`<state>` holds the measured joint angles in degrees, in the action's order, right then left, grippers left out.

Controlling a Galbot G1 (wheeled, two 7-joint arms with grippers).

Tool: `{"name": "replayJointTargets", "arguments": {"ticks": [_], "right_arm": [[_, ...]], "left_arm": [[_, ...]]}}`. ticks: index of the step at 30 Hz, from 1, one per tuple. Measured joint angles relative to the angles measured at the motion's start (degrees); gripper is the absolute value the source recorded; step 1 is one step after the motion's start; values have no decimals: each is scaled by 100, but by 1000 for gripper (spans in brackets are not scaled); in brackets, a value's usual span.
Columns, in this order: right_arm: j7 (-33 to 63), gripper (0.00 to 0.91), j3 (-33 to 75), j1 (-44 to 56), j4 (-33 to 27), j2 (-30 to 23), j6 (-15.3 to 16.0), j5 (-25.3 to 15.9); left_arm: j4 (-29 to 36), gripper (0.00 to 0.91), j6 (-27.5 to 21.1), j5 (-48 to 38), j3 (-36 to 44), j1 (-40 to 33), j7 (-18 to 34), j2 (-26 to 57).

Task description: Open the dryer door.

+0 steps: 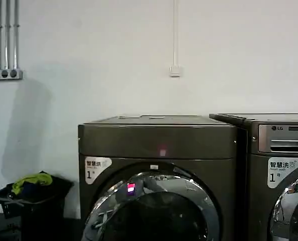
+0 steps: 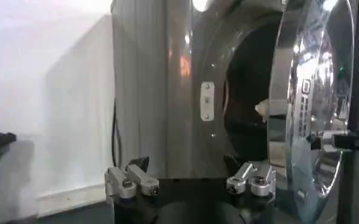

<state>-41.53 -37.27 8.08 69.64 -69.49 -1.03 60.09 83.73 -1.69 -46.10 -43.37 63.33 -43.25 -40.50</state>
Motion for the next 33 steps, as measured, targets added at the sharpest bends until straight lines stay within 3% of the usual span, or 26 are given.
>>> {"name": "replayJointTargets", "arguments": {"ticks": [17, 33], "right_arm": [[-1259, 907, -137, -47, 172, 478, 129, -22], [-1985, 907, -18, 179, 305, 865, 164, -46]], "left_arm": [[-146, 907, 118, 133, 267, -206, -180, 184], [-537, 907, 193, 200, 1446, -1217, -150, 204]]}}
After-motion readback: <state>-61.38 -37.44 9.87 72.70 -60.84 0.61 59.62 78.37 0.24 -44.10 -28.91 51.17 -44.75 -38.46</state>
